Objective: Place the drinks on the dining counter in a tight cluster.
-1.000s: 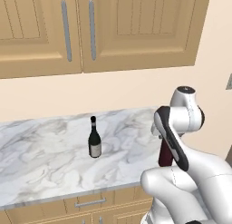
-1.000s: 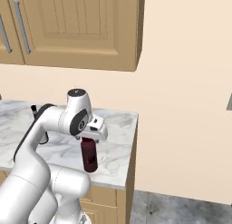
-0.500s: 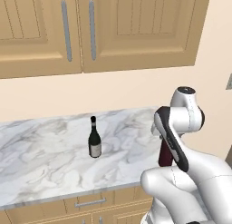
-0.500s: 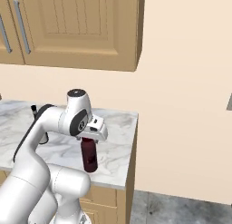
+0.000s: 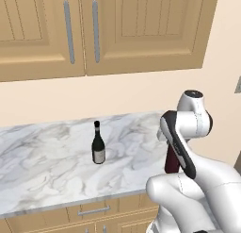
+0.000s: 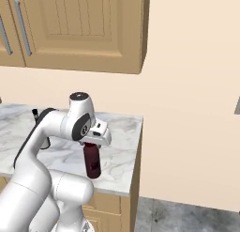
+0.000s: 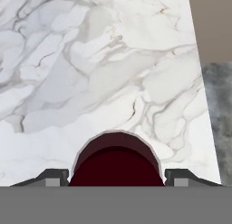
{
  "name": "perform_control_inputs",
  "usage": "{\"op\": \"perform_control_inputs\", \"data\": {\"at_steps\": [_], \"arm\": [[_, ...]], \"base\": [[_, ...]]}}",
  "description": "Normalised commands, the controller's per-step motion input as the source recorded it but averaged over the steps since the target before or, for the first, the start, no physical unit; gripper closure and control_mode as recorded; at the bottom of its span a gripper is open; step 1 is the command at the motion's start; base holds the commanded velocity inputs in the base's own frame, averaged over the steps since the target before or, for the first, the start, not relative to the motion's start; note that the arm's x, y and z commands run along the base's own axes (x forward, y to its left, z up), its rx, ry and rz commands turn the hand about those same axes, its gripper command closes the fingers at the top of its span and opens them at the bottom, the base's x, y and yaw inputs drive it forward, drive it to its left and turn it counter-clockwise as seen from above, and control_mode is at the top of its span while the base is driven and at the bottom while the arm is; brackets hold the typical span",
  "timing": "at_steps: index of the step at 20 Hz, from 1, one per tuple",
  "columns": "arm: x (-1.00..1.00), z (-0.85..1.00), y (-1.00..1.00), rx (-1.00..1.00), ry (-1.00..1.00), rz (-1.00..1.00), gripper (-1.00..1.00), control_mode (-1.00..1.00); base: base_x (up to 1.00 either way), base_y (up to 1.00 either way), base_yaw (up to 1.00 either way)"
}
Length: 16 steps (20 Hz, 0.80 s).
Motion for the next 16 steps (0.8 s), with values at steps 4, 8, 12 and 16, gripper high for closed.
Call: {"op": "perform_control_inputs", "data": {"at_steps": [4, 8, 12, 16], "arm": [[-0.35, 0.34, 0.00, 0.00, 0.00, 0.00, 1.00, -1.00], [-0.49, 0.68, -0.05, 0.00, 0.00, 0.00, 1.00, -1.00], [-0.48, 0.72, 0.00, 0.03, -0.05, 0.01, 1.00, -1.00], [-0.33, 0.71, 0.00, 0.03, -0.08, 0.04, 1.00, -1.00]], "base": [[0.00, 0.00, 0.00], [0.00, 0.00, 0.00], [0.00, 0.00, 0.00], [0.00, 0.00, 0.00]]}}
